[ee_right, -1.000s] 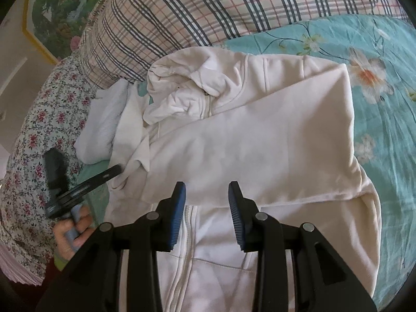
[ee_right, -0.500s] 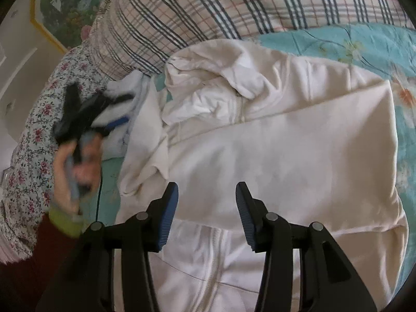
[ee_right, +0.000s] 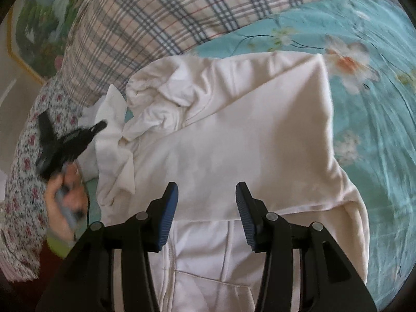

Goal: Fold large clothes

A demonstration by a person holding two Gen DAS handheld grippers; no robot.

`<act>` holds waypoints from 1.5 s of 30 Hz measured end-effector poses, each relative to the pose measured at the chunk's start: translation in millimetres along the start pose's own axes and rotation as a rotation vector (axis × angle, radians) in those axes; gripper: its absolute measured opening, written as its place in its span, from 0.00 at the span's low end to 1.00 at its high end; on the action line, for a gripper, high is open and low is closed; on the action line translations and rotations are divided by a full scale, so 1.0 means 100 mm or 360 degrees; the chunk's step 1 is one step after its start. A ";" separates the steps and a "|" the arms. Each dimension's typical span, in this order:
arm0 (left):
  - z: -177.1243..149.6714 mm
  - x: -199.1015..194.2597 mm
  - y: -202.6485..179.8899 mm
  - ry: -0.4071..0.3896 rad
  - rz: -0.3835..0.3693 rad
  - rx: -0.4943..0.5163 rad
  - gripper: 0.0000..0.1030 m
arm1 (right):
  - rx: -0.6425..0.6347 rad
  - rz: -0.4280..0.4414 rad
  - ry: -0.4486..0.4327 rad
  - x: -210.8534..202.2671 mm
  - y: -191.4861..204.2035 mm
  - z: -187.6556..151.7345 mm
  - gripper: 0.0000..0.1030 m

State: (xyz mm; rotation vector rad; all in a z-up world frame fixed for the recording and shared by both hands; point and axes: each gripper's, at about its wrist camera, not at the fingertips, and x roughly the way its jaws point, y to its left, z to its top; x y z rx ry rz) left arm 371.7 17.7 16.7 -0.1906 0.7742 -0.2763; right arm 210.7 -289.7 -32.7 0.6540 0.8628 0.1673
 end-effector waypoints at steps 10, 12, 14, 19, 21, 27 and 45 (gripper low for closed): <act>-1.04 0.24 -1.24 0.0134 -0.0109 0.0469 0.03 | 0.0148 -0.0008 -0.0088 -0.19 -0.24 -0.05 0.46; -1.21 0.37 -1.31 0.0235 -0.0129 0.0497 0.07 | 0.0175 -0.0003 -0.0076 -0.18 -0.28 -0.06 0.48; -1.37 0.40 -1.29 0.0311 -0.0137 0.0498 0.11 | 0.0197 -0.0001 -0.0049 -0.12 -0.31 -0.07 0.57; -1.61 -0.07 -0.99 0.0304 -0.0148 0.0454 0.30 | 0.0209 0.0038 -0.0007 0.07 -0.27 -0.06 0.57; -1.63 -0.29 -0.84 0.0272 -0.0129 0.0437 0.31 | 0.0193 0.0040 0.0008 0.18 -0.23 0.00 0.57; -1.65 -0.64 -0.08 0.0265 0.0020 0.0255 0.37 | 0.0174 0.0076 0.0099 0.67 -0.08 0.21 0.58; -1.49 -0.34 0.83 0.0177 0.0582 -0.0225 0.15 | 0.0155 0.0184 -0.0473 -0.30 0.11 -0.01 0.08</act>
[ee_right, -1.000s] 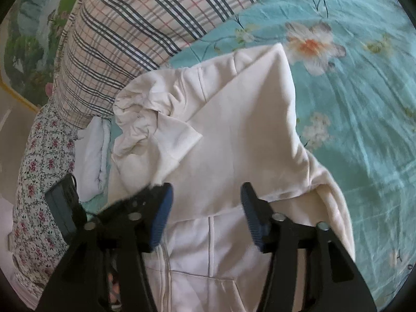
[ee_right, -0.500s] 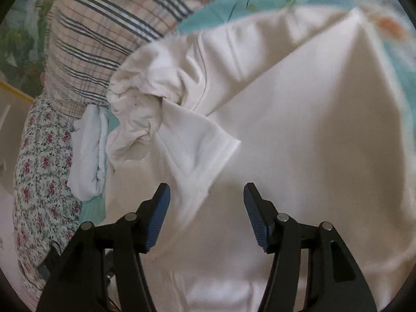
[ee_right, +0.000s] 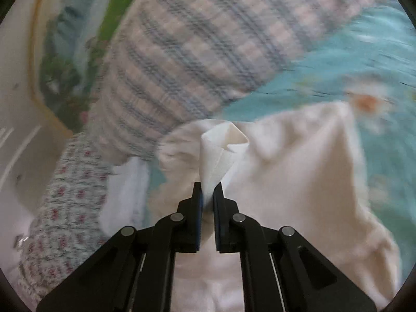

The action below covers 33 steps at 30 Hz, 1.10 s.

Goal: Fold large clothes

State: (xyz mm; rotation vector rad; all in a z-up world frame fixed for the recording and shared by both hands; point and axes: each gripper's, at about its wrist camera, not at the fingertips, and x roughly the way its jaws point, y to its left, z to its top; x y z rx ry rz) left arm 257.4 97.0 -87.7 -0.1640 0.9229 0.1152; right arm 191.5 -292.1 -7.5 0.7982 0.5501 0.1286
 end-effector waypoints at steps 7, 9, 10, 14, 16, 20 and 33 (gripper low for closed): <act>-0.12 -0.06 0.29 0.0011 -0.0089 -0.0158 0.07 | 0.0139 -0.0373 0.0325 0.10 -0.62 -0.47 0.10; -0.18 -0.10 0.35 0.0024 -0.0121 -0.0162 0.07 | 0.0193 -0.0432 0.0385 0.05 -0.67 -0.55 0.15; -0.20 -0.12 0.38 0.0028 -0.0137 -0.0156 0.07 | 0.0172 -0.0474 0.0368 -0.01 -0.63 -0.54 0.19; -0.25 -0.19 0.46 0.0044 -0.0162 -0.0144 0.07 | -0.0143 -0.0422 0.0253 -0.22 -0.10 -0.46 0.26; -0.28 -0.24 0.48 0.0039 -0.0165 -0.0137 0.07 | -0.0339 -0.0281 0.0303 -0.10 0.26 -0.40 0.37; -0.34 -0.25 0.53 0.0033 -0.0192 -0.0116 0.08 | -0.0569 0.0163 0.0634 0.73 0.88 -0.32 0.53; -0.39 -0.16 0.94 0.0060 -0.0541 -0.0468 0.07 | -0.0804 0.0560 0.1516 3.10 1.75 -0.75 0.55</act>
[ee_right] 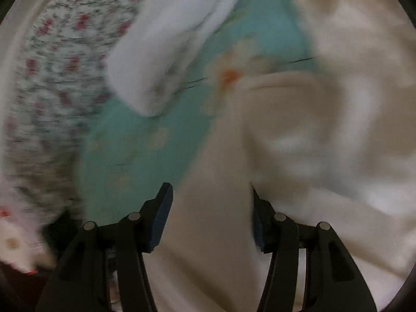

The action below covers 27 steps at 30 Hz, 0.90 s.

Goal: Fold large clothes

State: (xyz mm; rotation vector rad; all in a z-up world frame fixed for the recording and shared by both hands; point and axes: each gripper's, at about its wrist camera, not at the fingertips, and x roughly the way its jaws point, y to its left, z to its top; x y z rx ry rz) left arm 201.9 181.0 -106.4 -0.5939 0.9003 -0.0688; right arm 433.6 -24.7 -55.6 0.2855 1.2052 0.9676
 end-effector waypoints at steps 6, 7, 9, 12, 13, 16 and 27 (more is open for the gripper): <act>0.05 -0.10 0.32 -0.0094 -0.0084 -0.0254 0.01 | 0.0230 0.0328 -0.0316 0.17 -0.15 0.35 0.56; 0.05 -0.16 0.33 -0.0122 0.0034 -0.0248 0.03 | 0.0274 0.0303 -0.0380 0.17 -0.19 0.36 0.56; 0.05 -0.25 0.36 -0.0144 0.0128 -0.0222 0.04 | 0.0340 0.0248 -0.0475 0.12 -0.24 0.32 0.56; 0.06 -0.42 0.38 -0.0144 0.0131 -0.0151 0.10 | 0.0263 0.0104 -0.0559 -0.09 -0.12 0.18 0.56; 0.05 -0.47 0.36 -0.0149 0.0139 -0.0123 0.14 | 0.0221 0.0076 -0.0572 -0.18 -0.10 0.12 0.56; 0.07 -0.50 0.24 -0.0147 0.0073 -0.0077 0.28 | 0.0148 -0.0043 -0.0443 -0.23 -0.07 0.07 0.56; 0.11 0.23 -0.37 0.0048 0.0303 0.0373 0.44 | -0.0010 -0.0135 -0.0307 0.29 0.13 0.28 0.01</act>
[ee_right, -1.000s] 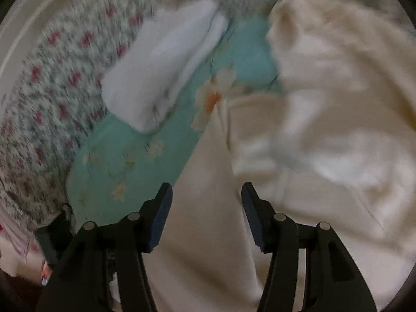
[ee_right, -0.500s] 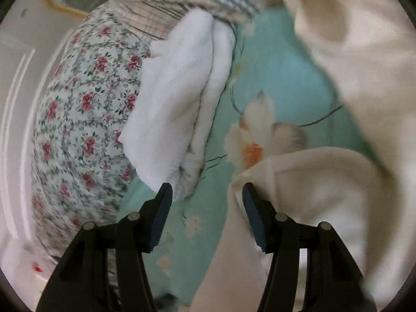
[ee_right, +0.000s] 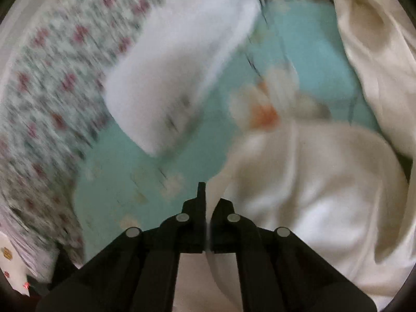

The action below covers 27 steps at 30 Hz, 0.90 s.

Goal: Fold large clothes

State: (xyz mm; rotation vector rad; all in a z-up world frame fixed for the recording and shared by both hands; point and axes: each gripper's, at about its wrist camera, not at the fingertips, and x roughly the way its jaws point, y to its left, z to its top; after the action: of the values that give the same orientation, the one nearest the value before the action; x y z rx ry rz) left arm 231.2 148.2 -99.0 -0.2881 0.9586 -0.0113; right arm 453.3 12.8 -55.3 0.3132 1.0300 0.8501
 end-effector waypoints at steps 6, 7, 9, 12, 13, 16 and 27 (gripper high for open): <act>-0.04 -0.07 0.15 0.0002 -0.0063 -0.0099 0.40 | -0.0026 -0.0278 0.0007 0.05 0.00 -0.06 0.04; -0.05 -0.10 0.19 0.0006 -0.0074 -0.0117 0.41 | -0.0003 -0.0301 -0.0021 -0.06 -0.01 -0.08 0.05; -0.05 -0.15 0.23 0.0019 -0.0097 -0.0164 0.41 | 0.0037 -0.0321 -0.0163 -0.45 -0.02 -0.19 0.07; 0.00 -0.27 0.23 -0.0026 -0.0108 -0.0192 0.40 | 0.0063 -0.0427 -0.0321 -1.13 -0.05 -0.50 0.08; 0.00 -0.30 0.21 -0.0031 -0.0113 -0.0186 0.40 | 0.0112 -0.0467 -0.0355 -1.37 -0.13 -0.64 0.08; 0.08 -0.30 0.11 -0.0048 -0.0126 -0.0155 0.40 | 0.0296 -0.0647 -0.0450 -2.04 -0.41 -1.11 0.08; 0.44 0.08 -0.28 -0.0019 -0.0028 -0.0036 0.44 | 0.0826 -0.0965 -0.0426 -2.83 -1.36 -2.21 0.46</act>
State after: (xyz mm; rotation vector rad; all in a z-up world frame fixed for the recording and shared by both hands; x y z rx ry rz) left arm 274.4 130.3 -74.4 -0.3175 0.9445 -0.0150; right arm 262.1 -319.8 -72.1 0.5014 1.0017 -0.0172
